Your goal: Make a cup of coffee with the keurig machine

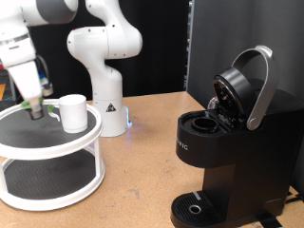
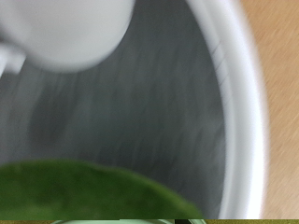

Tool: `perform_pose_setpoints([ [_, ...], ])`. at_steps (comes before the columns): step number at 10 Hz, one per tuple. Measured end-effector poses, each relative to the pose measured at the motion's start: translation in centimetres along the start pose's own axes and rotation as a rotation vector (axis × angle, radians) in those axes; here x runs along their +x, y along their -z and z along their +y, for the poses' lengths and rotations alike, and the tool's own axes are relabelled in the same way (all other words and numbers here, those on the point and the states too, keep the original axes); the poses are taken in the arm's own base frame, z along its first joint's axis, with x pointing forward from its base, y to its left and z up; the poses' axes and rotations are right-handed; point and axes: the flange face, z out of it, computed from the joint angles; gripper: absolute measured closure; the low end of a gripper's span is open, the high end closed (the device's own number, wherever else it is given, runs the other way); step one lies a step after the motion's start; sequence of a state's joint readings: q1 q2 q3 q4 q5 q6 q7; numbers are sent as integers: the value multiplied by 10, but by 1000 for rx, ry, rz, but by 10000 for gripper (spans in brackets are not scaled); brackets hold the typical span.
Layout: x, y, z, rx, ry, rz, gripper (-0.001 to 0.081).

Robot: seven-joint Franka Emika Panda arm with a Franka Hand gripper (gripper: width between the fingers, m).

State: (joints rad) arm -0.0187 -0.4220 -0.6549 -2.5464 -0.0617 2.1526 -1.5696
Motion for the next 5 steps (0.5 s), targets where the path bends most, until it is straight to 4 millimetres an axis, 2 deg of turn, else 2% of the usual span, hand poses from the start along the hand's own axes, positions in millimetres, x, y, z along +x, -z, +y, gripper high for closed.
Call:
perform_pose_setpoints([
  [3, 41, 20, -4, -5, -80, 116, 333],
  [4, 57, 25, -6, -21, -124, 115, 333],
  [5, 65, 26, -8, -30, -166, 108, 333],
])
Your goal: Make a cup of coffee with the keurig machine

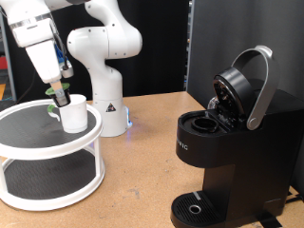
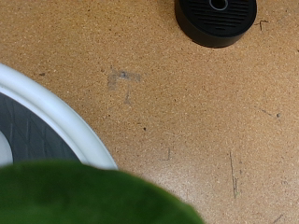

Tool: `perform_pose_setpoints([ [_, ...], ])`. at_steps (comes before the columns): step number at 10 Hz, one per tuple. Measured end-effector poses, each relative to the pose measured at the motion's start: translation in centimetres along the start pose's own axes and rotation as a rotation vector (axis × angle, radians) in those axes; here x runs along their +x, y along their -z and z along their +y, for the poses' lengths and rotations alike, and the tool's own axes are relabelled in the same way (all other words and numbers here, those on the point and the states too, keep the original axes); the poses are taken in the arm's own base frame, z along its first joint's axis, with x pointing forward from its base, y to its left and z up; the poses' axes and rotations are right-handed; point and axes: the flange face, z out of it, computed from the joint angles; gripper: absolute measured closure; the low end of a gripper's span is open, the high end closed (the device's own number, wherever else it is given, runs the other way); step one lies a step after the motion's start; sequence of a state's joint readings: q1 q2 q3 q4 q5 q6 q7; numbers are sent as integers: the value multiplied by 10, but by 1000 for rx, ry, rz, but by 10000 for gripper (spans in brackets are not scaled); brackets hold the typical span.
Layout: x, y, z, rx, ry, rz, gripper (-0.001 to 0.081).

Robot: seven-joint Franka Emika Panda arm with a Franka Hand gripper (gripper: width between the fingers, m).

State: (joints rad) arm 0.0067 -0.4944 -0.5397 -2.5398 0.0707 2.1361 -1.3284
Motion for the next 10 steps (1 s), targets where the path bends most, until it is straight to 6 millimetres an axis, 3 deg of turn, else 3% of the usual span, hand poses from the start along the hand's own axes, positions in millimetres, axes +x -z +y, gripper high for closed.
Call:
perform_pose_setpoints([
  [2, 1, -2, -1, 14, -16, 28, 333],
  [5, 49, -10, -9, 16, -191, 216, 333],
  [8, 100, -11, -21, -43, -277, 293, 333],
  [10, 106, -14, -21, -52, -300, 286, 333],
])
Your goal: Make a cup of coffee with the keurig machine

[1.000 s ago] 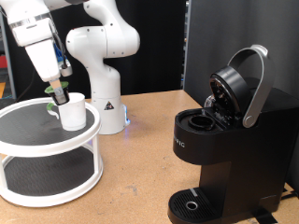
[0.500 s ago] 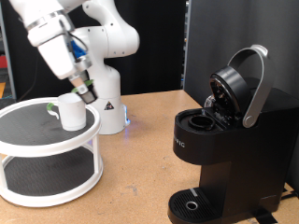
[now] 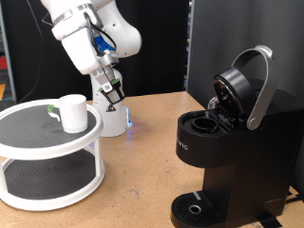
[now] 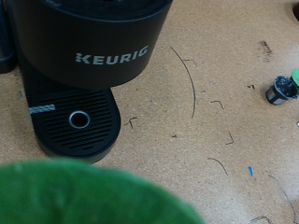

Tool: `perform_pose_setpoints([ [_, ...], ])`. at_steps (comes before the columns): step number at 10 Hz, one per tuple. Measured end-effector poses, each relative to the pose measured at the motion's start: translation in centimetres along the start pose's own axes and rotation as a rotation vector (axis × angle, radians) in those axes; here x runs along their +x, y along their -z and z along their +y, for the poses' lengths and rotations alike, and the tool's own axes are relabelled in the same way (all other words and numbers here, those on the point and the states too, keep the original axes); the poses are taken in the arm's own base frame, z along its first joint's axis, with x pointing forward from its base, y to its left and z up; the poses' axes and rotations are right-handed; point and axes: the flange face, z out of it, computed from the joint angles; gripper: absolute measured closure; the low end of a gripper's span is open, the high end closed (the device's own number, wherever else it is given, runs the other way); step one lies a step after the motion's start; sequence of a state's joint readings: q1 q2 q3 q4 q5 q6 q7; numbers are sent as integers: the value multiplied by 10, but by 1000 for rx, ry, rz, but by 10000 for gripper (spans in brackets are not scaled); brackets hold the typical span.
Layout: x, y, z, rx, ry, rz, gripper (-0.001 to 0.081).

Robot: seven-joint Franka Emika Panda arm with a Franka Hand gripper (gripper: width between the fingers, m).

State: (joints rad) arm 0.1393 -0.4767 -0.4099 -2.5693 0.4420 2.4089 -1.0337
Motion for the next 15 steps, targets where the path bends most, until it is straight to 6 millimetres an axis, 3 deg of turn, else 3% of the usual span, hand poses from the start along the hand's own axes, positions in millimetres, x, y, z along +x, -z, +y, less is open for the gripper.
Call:
perform_pose_setpoints([
  [3, 5, -10, -12, 93, -13, 33, 333],
  [9, 71, -31, -65, 173, 66, 75, 333],
  [12, 93, -32, -74, 178, 65, 87, 333],
  [15, 99, -30, -75, 175, 43, 89, 335],
])
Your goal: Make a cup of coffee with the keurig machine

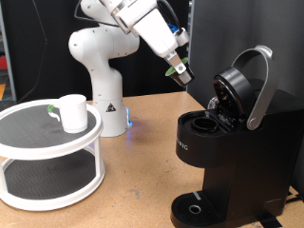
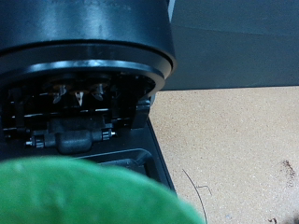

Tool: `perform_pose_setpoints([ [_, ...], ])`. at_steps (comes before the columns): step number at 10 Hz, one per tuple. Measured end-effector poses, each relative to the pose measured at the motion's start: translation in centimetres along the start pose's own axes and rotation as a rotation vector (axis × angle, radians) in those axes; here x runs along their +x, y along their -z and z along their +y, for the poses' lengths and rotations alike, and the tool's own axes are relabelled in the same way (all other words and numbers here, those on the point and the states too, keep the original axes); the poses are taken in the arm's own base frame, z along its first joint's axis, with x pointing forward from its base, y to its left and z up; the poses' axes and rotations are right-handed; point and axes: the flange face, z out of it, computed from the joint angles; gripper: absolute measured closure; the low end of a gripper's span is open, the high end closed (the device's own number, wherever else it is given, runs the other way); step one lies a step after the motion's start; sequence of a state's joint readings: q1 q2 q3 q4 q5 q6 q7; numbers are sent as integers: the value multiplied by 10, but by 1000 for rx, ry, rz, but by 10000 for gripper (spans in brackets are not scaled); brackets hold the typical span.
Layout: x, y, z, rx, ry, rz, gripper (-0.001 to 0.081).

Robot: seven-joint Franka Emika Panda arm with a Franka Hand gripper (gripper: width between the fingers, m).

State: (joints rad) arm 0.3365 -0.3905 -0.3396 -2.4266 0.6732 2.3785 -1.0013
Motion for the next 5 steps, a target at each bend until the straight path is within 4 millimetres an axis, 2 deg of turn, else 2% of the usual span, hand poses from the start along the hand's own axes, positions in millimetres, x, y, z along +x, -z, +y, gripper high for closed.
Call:
perform_pose_setpoints([
  [3, -2, -2, 0, 2, -7, -5, 335],
  [5, -6, -11, -3, -20, 0, -8, 335],
])
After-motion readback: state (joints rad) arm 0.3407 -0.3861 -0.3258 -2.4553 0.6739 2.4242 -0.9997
